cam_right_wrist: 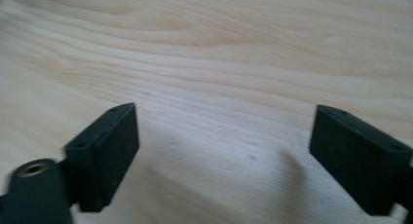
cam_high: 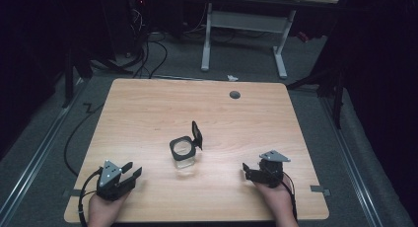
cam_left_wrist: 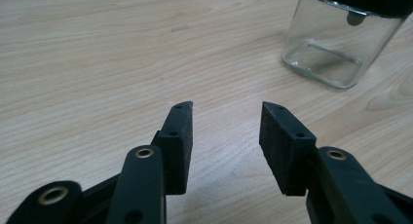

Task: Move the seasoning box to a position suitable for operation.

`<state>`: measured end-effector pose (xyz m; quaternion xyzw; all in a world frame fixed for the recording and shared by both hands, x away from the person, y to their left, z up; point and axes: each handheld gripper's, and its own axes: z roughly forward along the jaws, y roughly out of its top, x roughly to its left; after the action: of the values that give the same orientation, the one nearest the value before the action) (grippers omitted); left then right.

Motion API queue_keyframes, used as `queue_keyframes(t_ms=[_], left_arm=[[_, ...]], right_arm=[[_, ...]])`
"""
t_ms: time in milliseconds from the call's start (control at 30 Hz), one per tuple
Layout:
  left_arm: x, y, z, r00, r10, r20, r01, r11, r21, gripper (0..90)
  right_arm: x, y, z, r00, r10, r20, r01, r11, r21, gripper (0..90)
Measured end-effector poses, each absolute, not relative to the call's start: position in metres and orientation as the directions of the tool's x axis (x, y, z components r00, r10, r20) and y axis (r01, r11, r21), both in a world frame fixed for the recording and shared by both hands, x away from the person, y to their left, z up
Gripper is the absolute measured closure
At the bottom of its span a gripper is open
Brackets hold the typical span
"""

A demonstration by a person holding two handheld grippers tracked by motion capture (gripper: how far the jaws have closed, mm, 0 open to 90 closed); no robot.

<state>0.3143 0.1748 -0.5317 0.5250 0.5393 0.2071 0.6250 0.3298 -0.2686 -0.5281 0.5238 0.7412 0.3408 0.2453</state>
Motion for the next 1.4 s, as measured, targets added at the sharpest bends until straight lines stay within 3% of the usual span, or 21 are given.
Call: queue_keyframes(t_ms=[200,367,433,700,1400], left_arm=[[0.31,0.162,-0.529,0.358,0.818,-0.451,0.323,0.345,0.881,61.4],[0.315,0.143,-0.528,0.369,0.807,-0.46,0.368,0.328,0.87,67.2],[0.316,0.134,-0.527,0.368,0.802,-0.47,0.387,0.328,0.862,71.7],[0.325,0.101,-0.526,0.372,0.805,-0.462,0.396,0.313,0.863,87.6],[0.331,0.027,-0.521,0.472,0.758,-0.45,0.415,0.26,0.872,90.0]], right_arm=[[0.316,-0.264,-0.52,-0.364,0.931,0.014,0.534,0.196,0.823,37.3],[0.312,-0.264,-0.519,-0.401,0.916,0.025,0.526,0.208,0.825,53.0],[0.311,-0.267,-0.521,-0.398,0.916,0.048,0.534,0.188,0.824,55.6],[0.306,-0.273,-0.517,-0.439,0.895,0.083,0.502,0.168,0.848,81.4],[0.305,-0.271,-0.519,-0.45,0.89,0.074,0.478,0.169,0.862,80.7]])
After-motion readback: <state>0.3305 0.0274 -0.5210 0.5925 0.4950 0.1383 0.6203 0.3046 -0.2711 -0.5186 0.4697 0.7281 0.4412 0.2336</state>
